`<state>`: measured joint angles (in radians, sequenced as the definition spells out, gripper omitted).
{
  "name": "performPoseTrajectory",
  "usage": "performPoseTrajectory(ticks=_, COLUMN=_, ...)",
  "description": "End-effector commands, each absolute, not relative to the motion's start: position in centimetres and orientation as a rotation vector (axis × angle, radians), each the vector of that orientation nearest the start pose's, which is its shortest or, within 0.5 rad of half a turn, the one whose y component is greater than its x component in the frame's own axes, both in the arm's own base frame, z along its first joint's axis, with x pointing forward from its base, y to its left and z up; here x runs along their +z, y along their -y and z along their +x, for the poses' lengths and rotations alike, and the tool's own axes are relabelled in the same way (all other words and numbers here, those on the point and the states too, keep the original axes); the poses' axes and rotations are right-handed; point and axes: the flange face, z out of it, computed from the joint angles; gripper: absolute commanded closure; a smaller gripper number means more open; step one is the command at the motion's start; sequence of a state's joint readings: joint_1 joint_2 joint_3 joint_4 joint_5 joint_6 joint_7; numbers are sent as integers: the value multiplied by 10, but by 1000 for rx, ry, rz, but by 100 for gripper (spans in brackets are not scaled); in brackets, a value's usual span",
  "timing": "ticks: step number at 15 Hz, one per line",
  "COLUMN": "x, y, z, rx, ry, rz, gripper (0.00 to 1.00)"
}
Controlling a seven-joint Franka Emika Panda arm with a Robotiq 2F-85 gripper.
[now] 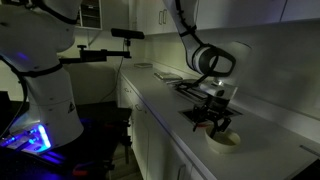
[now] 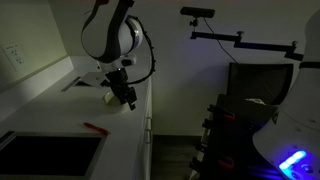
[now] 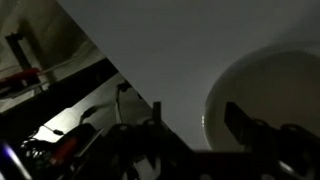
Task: Move the bowl backward
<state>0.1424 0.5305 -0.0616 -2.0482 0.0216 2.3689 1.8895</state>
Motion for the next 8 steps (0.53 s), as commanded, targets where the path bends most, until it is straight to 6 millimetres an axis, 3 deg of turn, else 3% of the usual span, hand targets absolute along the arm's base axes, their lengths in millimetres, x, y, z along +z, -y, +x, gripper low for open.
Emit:
performPoseTrajectory(ticks=1, x=157, y=-46, z=576, rx=168, ry=-2688, rz=-2013, gripper=59)
performPoseTrajectory(ticks=6, x=156, y=-48, z=581, rx=96, ry=-2698, rz=-2024, gripper=96)
performPoseTrajectory(ticks=8, x=162, y=-51, z=585, rx=59, ry=-2709, rz=-2008, gripper=96)
